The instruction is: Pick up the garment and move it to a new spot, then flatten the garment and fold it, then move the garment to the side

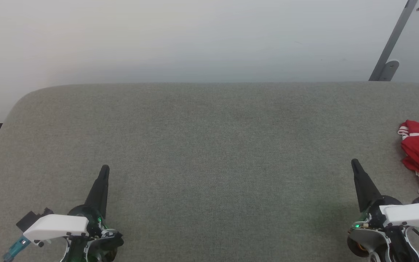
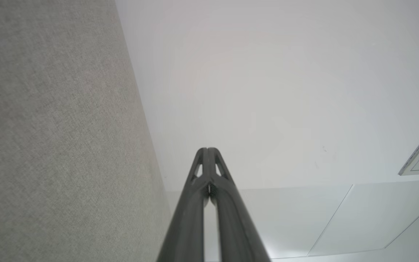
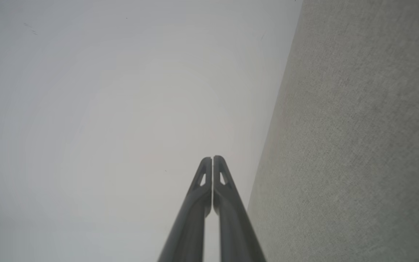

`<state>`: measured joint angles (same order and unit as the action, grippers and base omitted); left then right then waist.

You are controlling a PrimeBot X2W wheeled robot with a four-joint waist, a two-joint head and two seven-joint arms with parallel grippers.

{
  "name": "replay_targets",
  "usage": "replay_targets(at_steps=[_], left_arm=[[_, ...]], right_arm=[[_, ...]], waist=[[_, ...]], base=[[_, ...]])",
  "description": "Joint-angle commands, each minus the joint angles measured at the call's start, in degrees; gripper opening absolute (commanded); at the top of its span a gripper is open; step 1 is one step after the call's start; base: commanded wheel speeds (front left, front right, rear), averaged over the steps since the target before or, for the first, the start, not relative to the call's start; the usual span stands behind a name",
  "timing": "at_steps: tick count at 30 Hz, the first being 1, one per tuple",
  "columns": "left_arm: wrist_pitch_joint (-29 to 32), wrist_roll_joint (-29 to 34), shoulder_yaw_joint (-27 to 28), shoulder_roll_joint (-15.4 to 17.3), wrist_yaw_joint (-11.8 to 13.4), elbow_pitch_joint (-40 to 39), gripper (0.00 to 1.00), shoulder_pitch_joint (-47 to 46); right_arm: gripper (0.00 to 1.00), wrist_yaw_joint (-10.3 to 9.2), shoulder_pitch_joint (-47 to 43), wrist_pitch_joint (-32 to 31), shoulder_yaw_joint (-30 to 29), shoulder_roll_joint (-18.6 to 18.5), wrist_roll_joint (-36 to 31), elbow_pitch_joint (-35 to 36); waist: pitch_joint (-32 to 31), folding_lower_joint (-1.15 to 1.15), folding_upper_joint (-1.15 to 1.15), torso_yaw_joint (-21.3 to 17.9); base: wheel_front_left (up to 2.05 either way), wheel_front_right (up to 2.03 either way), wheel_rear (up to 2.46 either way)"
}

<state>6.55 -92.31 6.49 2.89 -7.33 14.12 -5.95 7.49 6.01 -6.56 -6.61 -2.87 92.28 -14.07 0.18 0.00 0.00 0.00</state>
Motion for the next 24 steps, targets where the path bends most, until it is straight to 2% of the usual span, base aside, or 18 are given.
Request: replay_targets(at_steps=[1,24], left_arm=[[0.17,-0.18,0.02,-0.14,-0.28,-0.06,0.00,-0.66],[0.17,-0.19,0.01,-0.14,-0.29,-0.07,0.00,-0.66]], right_arm=[[0.00,0.00,0.36,-0.15,-0.01,0.16,0.24,0.17],[0.00,0.00,0.36,-0.14,-0.01,0.16,0.25,0.17]], waist=[[0.00,0.00,0.00,0.00],[0.00,0.00,0.00,0.00]], base=[[0.00,0.00,0.00],[0.00,0.00,0.00]])
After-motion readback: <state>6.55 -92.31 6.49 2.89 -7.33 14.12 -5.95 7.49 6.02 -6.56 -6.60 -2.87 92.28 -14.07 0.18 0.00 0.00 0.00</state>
